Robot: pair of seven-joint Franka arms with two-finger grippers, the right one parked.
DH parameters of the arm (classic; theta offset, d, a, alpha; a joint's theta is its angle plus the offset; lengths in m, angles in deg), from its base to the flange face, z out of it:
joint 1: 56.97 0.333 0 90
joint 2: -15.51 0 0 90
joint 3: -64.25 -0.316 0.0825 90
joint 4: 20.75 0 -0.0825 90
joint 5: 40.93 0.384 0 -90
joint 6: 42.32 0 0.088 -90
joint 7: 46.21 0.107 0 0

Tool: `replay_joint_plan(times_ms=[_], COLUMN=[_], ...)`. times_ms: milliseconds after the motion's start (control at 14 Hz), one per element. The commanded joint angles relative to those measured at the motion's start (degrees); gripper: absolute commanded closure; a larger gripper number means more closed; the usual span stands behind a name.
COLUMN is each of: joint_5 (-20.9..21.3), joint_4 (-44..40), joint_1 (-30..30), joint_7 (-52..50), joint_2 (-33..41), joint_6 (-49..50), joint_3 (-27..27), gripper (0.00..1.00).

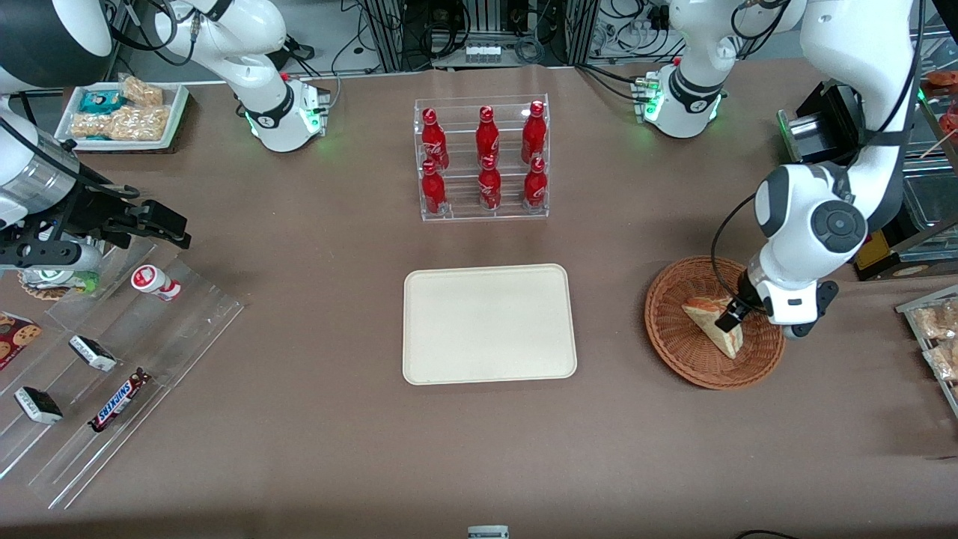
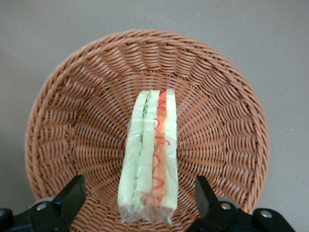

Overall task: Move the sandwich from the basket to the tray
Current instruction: 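Lower the open left gripper over the wrapped sandwich and close on it, then lift the sandwich and carry it over the cream tray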

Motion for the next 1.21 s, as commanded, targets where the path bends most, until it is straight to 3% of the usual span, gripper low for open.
replay_joint_plan(times_ms=[0,71,214,286,429,571,786,1143], joint_5=[0.02,0.02,0.02,0.11,0.37,0.46,0.2,-0.33], joint_4=[-1.31,-1.48,-1.48,-1.48,-2.27,-6.82,-14.21,-22.99], joint_1=[-0.08,-0.17,-0.17,-0.17,-0.26,-2.01,-7.8,-18.96], joint_7=[-2.16,-2.59,-2.16,-1.63,-1.54,-0.58,0.48,0.57], joint_2=[-2.81,-3.87,-3.88,-3.35,-2.3,-2.38,-4.31,-10.54], joint_6=[-1.73,-1.99,-1.39,-1.21,0.28,6.58,13.29,12.94], joint_3=[0.04,0.04,0.12,0.21,0.39,0.39,0.39,1.35], gripper=[0.01,0.17,0.7,0.86,0.93,0.94,0.94,0.92])
